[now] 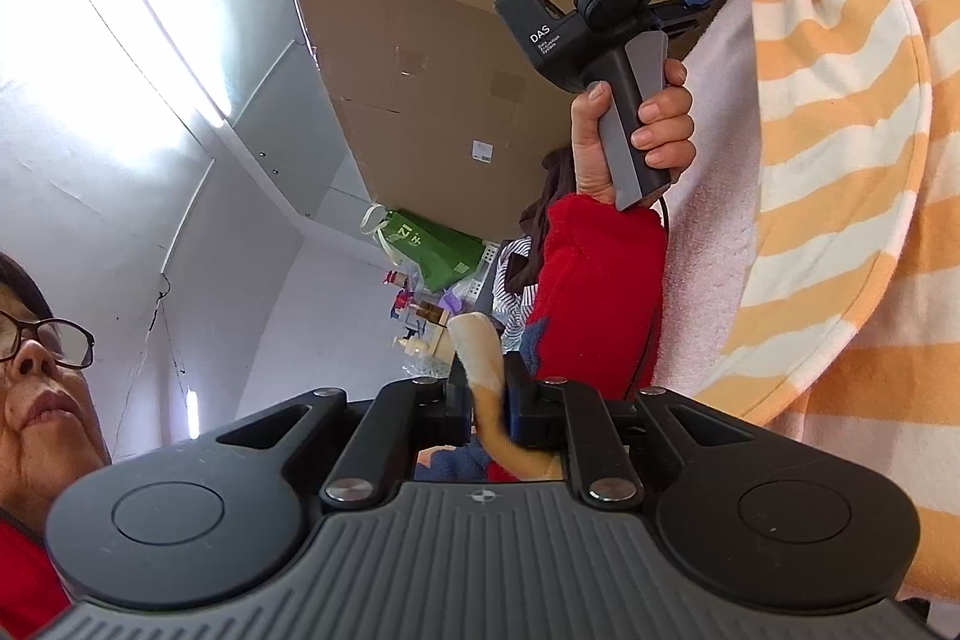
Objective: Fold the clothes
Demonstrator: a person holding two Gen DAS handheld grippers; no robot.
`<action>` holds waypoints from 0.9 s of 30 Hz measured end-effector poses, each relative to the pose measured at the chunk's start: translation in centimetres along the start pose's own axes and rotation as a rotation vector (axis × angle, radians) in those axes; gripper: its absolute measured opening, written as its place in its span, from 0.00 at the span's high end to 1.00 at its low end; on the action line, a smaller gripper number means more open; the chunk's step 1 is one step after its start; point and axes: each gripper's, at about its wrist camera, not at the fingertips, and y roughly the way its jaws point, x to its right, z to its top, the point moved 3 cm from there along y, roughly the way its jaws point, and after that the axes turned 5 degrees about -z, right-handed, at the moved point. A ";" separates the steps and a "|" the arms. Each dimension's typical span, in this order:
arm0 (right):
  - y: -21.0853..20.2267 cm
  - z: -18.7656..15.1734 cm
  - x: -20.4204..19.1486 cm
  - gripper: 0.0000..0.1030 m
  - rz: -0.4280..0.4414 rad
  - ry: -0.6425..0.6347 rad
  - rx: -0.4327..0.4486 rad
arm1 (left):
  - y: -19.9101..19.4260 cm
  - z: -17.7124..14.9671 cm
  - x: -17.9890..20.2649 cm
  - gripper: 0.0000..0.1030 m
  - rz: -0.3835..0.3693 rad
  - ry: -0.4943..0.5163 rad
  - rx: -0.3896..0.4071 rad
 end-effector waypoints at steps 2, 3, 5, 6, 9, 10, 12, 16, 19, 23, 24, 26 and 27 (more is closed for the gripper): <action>-0.2 0.1 -0.1 0.87 0.010 -0.015 -0.002 | -0.2 0.0 -0.1 0.31 -0.018 -0.006 -0.001; -0.3 0.1 -0.1 0.86 0.012 -0.016 -0.002 | -0.1 0.0 -0.1 0.30 -0.018 0.002 -0.013; -0.6 0.1 0.0 0.86 0.015 -0.018 -0.001 | 0.4 -0.3 0.2 0.22 -0.004 0.024 -0.039; -0.8 0.1 0.1 0.86 0.017 -0.020 -0.001 | 0.6 -0.4 0.3 0.21 -0.007 0.029 -0.046; -1.3 0.1 0.3 0.86 0.019 -0.015 0.003 | 1.0 -0.7 0.7 0.23 -0.029 0.032 -0.051; -1.5 0.1 0.4 0.86 0.019 -0.013 0.004 | 1.1 -0.7 0.8 0.26 -0.037 0.032 -0.050; -1.6 0.1 0.6 0.86 0.017 -0.008 0.008 | 1.4 -0.8 0.7 0.36 -0.073 0.005 -0.064; -1.8 0.0 0.9 0.86 0.021 0.004 0.019 | 2.1 -1.1 0.1 0.37 -0.086 -0.046 -0.079; -1.7 -0.1 0.6 0.86 0.024 -0.003 0.027 | 2.3 -1.1 -0.7 0.96 -0.076 -0.087 -0.088; -2.0 -0.1 0.0 0.86 0.016 -0.007 0.046 | 1.7 -0.7 -0.8 1.00 -0.108 -0.099 -0.046; -2.1 -0.1 -0.1 0.86 0.017 -0.009 0.049 | 1.5 -0.7 -0.6 1.00 -0.111 -0.091 -0.039; -2.3 -0.1 -0.4 0.87 0.023 -0.021 0.049 | 1.2 -0.4 -0.2 1.00 -0.111 -0.076 -0.022; -2.4 -0.1 -0.7 0.87 0.028 -0.031 0.046 | 1.0 -0.3 -0.1 1.00 -0.110 -0.077 -0.015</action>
